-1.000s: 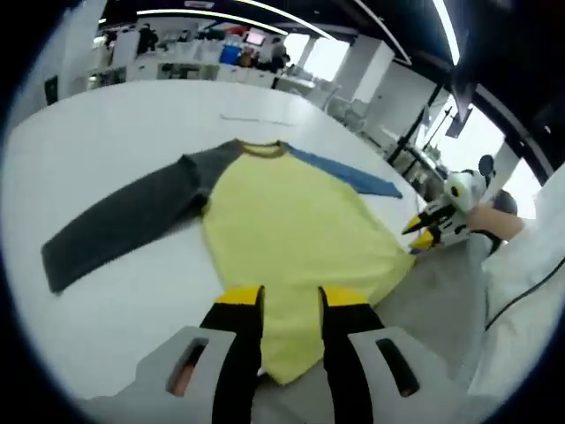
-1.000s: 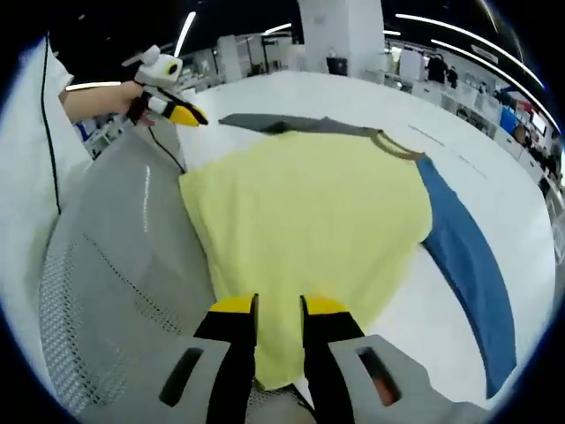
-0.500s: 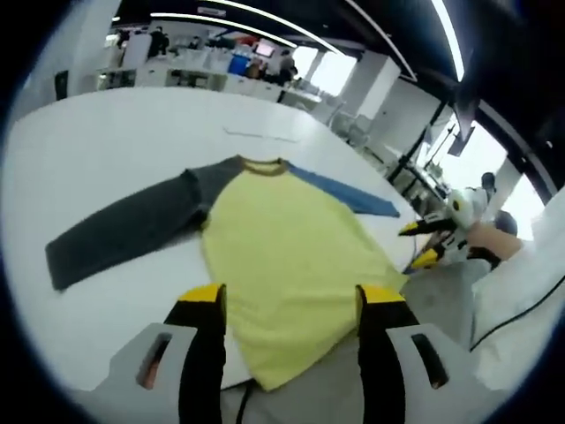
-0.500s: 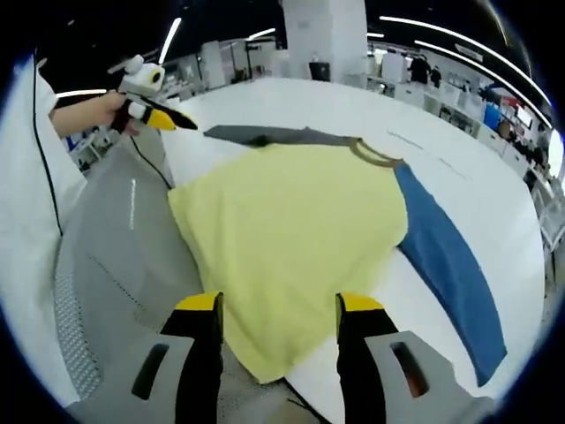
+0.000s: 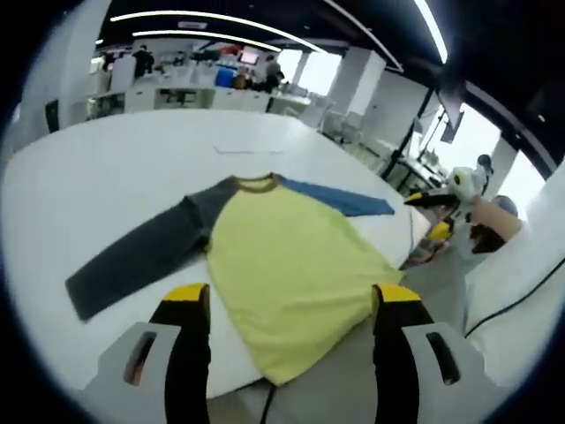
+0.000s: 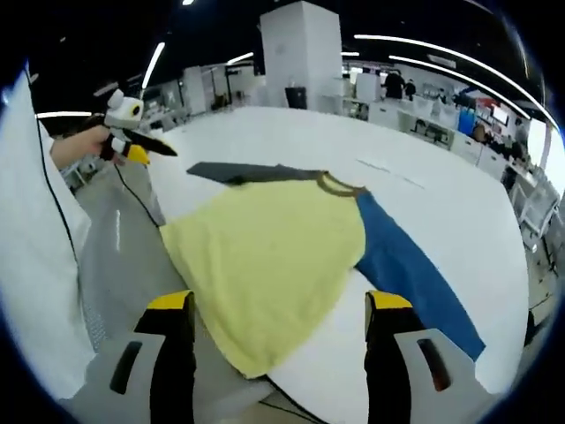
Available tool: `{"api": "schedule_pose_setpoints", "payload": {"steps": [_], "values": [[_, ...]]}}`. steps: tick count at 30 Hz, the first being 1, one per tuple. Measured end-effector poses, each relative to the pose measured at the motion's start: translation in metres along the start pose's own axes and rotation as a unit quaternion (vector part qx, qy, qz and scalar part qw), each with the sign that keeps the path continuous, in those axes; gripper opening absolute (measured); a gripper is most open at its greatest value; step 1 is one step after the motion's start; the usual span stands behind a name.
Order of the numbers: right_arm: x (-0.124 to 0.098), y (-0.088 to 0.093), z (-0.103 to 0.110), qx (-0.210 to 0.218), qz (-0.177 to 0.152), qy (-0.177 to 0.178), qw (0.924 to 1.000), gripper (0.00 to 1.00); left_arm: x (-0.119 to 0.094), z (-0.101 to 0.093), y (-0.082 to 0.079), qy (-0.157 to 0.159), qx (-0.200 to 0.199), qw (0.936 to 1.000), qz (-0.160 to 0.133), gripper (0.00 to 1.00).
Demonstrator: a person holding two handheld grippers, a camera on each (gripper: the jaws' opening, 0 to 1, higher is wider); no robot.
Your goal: Fold the garment on the visible template until the final outline fits inside the template.
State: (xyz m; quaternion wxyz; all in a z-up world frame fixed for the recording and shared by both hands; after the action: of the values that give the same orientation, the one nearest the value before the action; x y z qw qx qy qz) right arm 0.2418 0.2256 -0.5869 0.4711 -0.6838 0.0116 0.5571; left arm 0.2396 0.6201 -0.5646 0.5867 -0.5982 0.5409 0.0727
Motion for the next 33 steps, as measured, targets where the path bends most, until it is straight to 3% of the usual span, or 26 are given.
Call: {"api": "schedule_pose_setpoints", "payload": {"steps": [6,13,19,33], "values": [[-0.01,0.004,-0.001,0.018,-0.004,-0.009,0.9998,0.89,-0.009,0.001,-0.007,-0.007,0.023,0.9997,0.001,0.79],[-0.023,0.006,-0.007,0.03,-0.009,0.007,0.9995,0.92,-0.018,0.0,-0.013,-0.005,0.042,0.9991,0.009,0.86],[-0.041,-0.003,-0.014,0.041,-0.042,0.013,0.9982,0.97,-0.025,0.0,-0.014,-0.001,0.055,0.9983,0.019,0.93],[-0.067,-0.005,-0.015,0.046,-0.067,0.011,0.9966,1.0,-0.039,0.001,-0.017,-0.005,0.053,0.9985,0.014,0.99]]}}
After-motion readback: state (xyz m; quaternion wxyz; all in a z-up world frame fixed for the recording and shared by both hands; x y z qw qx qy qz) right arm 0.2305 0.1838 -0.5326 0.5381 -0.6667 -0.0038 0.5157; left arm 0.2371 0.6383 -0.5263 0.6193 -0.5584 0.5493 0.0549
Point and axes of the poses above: the point that each gripper's makers call its tool centre point, and the gripper's own axes: x roughly forward along the fingers, z roughly to its left, y roughly out of its underside, the point moved 6 cm from there along -x, roughly backward along the fingers, and after that the axes turned 13 degrees about z, right-handed, at the moved point
